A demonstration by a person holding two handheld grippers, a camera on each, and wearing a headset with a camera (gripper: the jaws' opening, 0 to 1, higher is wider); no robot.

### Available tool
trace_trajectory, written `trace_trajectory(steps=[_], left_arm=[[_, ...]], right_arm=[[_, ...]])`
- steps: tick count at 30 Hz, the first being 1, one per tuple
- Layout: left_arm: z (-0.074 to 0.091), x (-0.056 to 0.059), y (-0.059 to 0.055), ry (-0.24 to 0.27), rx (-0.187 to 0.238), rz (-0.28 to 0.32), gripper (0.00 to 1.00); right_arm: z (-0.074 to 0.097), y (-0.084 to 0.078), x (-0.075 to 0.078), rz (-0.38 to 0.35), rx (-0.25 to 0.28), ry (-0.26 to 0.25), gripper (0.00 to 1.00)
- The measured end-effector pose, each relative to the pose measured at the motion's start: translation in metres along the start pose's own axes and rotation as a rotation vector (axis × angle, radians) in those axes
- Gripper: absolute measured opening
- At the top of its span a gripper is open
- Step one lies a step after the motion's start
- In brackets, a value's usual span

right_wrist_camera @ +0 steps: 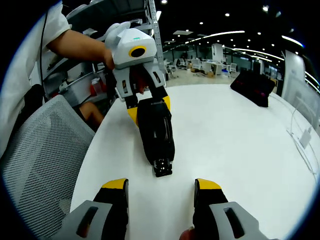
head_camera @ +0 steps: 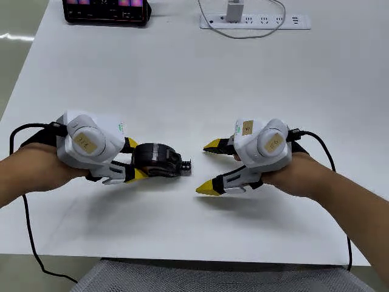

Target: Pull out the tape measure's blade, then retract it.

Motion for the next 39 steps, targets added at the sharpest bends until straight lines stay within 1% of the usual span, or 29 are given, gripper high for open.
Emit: trace_trajectory(steps=[12, 14, 21, 28, 39], left_arm=[[0.000, 0.000, 0.000, 0.001, 0.002, 0.001, 0.25], [0.000, 0.000, 0.000, 0.001, 0.002, 0.003, 0.25], [-0.001, 0.000, 0.000, 0.002, 0.002, 0.003, 0.25], [0.000, -0.001, 0.000, 0.002, 0.002, 0.003, 0.25], [-0.001, 0.000, -0.001, 0.004, 0.002, 0.003, 0.25]], right_arm=[[-0.013, -0.002, 0.004, 0.001, -0.006, 0.015, 0.43], [-0.014, 0.000, 0.005, 0.000, 0.002, 0.017, 0.41], [-0.020, 0.002, 0.005, 0.023, 0.014, 0.027, 0.33], [-0.022, 0.002, 0.006, 0.027, 0.019, 0.029, 0.26], [-0.029, 0.002, 0.004, 0.031, 0.019, 0.037, 0.20]])
Point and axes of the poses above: the centre of the closed fingertips' face, and the gripper's own axes: z roughly backward along the fingers, x roughly to its right, y roughly out of its top, the point moved 9 cm from there along z, roughly backward along the fingers, and after that the axes turned 13 degrees about x, right-handed, at the moved point
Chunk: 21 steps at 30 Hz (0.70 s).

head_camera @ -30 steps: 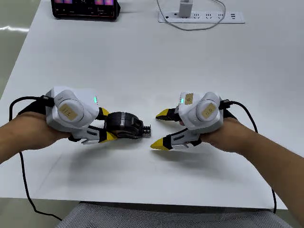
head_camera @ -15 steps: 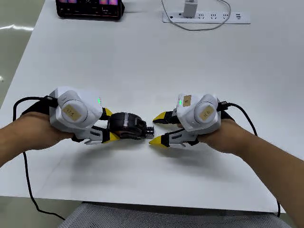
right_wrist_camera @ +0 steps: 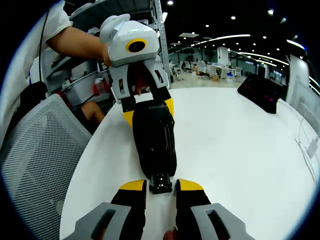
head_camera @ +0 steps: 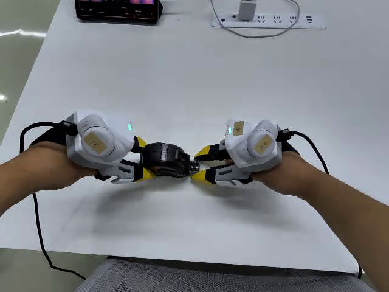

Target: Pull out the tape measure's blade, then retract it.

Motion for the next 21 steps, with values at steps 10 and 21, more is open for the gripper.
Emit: trace_trajectory(steps=[10, 21], left_arm=[[-0.0001, -0.0002, -0.0003, 0.002, 0.000, 0.000, 0.25], [0.0002, 0.0003, -0.0006, 0.000, 0.000, -0.004, 0.25]], right_arm=[[-0.0029, 0.0008, -0.0009, 0.016, 0.000, 0.007, 0.14], [-0.0030, 0.0006, -0.0008, 0.044, 0.000, 0.012, 0.12]])
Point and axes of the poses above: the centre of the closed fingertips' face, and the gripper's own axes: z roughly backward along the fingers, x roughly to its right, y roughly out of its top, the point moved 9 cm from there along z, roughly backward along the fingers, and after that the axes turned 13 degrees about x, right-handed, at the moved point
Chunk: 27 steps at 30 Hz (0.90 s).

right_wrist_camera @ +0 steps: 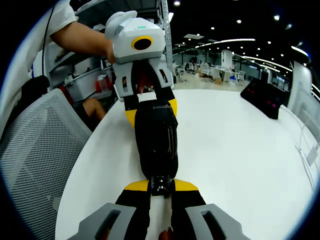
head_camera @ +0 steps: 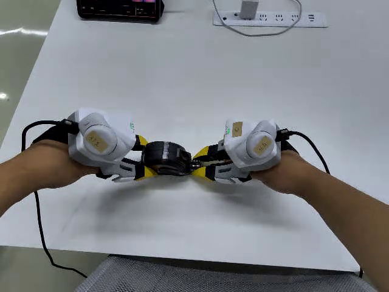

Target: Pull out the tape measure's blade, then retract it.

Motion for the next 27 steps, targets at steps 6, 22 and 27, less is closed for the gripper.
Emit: trace_trajectory(steps=[6, 22, 27], left_arm=[[-0.0002, 0.0002, 0.0002, 0.000, 0.000, 0.000, 0.25], [-0.0007, -0.0006, -0.0005, -0.002, 0.001, -0.002, 0.25], [-0.0004, -0.0009, -0.0008, -0.004, 0.001, 0.001, 0.24]], right_arm=[[0.0000, 0.0007, 0.0001, 0.004, -0.009, 0.001, 0.12], [0.0002, 0.0008, 0.0012, -0.008, -0.008, 0.002, 0.12], [0.0005, 0.0009, 0.0013, -0.007, -0.010, 0.002, 0.11]])
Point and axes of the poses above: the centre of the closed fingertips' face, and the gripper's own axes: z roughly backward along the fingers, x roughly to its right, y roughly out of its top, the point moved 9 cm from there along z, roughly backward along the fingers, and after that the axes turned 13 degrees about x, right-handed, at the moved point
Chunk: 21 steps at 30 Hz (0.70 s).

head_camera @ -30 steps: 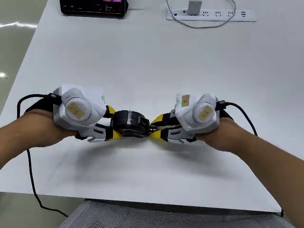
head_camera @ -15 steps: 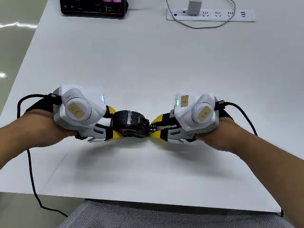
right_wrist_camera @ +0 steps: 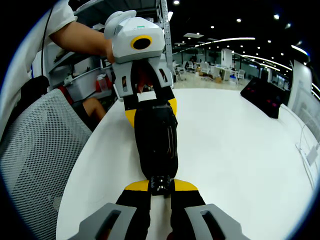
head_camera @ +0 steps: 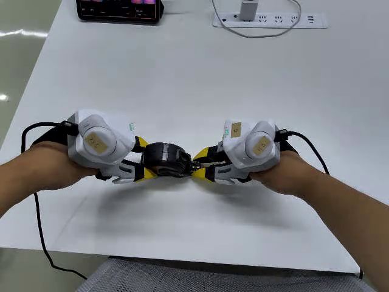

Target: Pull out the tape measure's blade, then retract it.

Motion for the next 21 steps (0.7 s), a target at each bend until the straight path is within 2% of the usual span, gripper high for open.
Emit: trace_trajectory(steps=[21], left_arm=[[0.0002, 0.0003, 0.0003, -0.006, -0.001, -0.007, 0.24]], right_arm=[[0.0046, -0.0009, -0.0015, 0.016, -0.017, 0.003, 0.11]])
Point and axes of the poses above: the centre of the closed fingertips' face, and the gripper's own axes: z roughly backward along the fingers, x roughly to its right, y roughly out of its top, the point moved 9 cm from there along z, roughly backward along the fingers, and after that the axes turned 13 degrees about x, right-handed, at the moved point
